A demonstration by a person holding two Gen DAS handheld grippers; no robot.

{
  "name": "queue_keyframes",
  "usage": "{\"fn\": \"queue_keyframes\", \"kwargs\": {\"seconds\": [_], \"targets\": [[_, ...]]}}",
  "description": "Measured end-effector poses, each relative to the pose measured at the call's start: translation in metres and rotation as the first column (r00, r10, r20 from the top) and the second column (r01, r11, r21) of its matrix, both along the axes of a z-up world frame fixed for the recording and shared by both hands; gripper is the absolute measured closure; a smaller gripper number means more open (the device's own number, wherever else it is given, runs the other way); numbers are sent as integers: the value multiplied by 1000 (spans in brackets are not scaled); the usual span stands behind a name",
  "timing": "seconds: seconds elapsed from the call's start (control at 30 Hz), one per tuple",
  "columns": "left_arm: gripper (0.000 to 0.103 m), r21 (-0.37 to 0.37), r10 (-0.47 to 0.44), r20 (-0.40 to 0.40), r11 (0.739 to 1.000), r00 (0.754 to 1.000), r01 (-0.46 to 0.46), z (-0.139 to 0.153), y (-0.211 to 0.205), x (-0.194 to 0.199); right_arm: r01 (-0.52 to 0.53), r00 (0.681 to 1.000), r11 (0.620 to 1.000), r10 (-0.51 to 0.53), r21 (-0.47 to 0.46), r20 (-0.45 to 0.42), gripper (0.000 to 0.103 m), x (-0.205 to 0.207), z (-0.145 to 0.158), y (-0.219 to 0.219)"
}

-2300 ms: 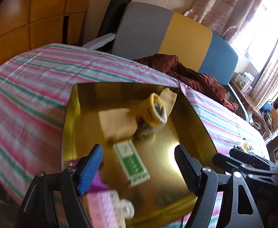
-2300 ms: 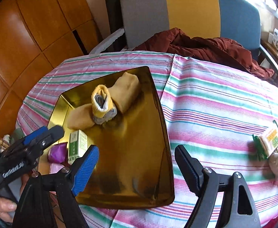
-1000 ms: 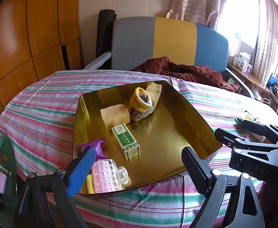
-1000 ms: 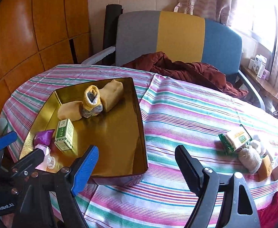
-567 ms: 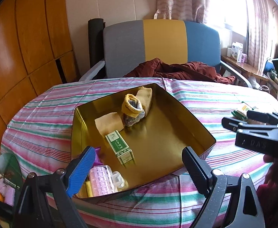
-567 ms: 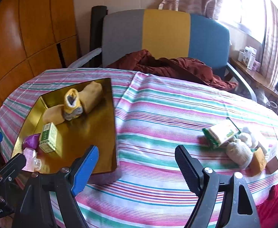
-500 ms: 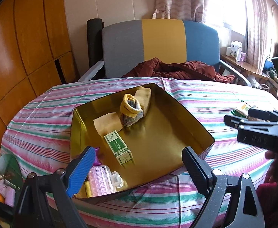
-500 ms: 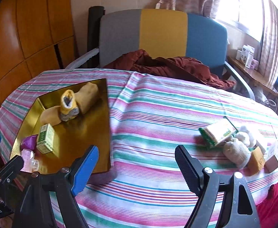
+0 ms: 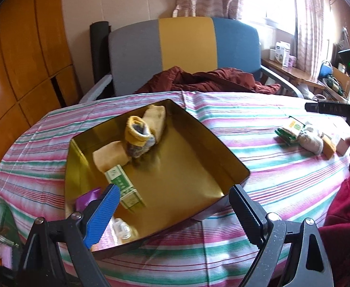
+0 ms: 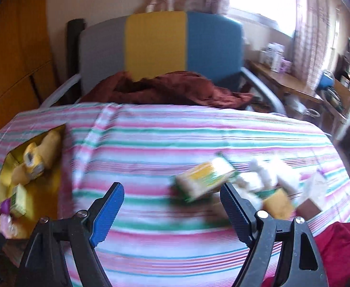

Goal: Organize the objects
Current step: 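Move both tools back over the remaining items on the tablecloth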

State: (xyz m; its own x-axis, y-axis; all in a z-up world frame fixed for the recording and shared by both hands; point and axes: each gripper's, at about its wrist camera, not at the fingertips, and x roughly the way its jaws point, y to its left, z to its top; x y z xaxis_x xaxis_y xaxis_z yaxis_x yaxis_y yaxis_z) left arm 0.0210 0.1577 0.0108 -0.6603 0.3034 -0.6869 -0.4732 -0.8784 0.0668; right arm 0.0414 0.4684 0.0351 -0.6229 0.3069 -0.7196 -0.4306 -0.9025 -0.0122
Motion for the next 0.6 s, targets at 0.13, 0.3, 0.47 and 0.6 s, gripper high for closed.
{"fn": "queue_keyframes", "kwargs": {"seconds": [0.13, 0.3, 0.47, 0.6], "targets": [[10, -13, -37, 4, 999, 999, 37, 0, 16, -1, 117, 993, 993, -117, 5, -1, 19, 7, -5, 52], [10, -35, -92, 12, 995, 996, 92, -1, 43, -3, 295, 955, 949, -296, -110, 5, 19, 29, -26, 113], [10, -53, -159, 26, 986, 987, 160, -4, 80, -7, 380, 919, 882, -393, -278, 9, 19, 48, -35, 143], [10, -58, -218, 44, 974, 975, 221, -6, 116, -12, 400, 909, 847, -414, -350, 38, 19, 55, -41, 149]]}}
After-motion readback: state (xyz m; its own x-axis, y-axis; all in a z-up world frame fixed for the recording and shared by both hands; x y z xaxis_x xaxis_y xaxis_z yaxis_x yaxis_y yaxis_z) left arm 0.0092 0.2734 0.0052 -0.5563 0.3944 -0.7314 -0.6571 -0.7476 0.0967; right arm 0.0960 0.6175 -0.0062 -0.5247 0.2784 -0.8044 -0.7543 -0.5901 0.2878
